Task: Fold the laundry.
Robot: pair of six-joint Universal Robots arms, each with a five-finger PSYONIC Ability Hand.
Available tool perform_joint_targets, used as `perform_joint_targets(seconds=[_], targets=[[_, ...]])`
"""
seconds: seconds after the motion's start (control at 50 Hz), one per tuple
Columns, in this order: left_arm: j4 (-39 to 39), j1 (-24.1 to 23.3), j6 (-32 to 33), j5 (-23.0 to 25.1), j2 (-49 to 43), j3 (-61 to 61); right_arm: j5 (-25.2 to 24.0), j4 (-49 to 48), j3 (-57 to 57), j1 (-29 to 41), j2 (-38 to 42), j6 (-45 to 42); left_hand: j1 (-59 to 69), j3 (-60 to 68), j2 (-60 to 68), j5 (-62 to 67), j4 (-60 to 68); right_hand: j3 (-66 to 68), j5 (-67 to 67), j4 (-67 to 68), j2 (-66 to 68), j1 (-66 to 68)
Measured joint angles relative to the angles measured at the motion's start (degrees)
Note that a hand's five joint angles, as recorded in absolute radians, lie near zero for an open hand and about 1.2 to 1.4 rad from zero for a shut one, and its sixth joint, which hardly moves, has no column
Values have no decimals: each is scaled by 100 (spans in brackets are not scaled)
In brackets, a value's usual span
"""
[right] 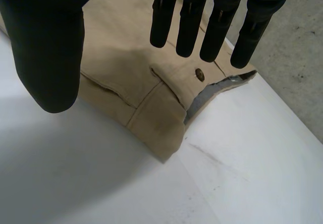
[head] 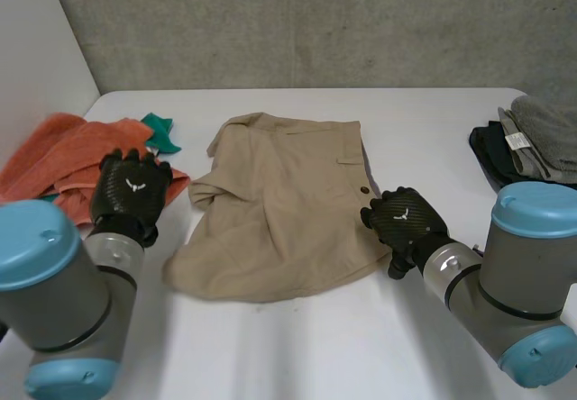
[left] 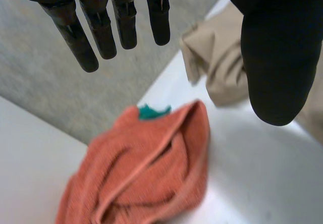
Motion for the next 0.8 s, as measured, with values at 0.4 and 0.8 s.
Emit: perform_joint_targets(seconds=[0.4,0.8], targets=[[-1039,-201,-5,1622,1076,-1254,8,-189,78,-32,86,-354,259,309,282,423,340,957,891,916,986,951],[164,62,24,1623,-562,-817,3,-564,-38,-43,372,-525,1550,1526,1513,1584,1562,4044,3888,4072,3990,3740]])
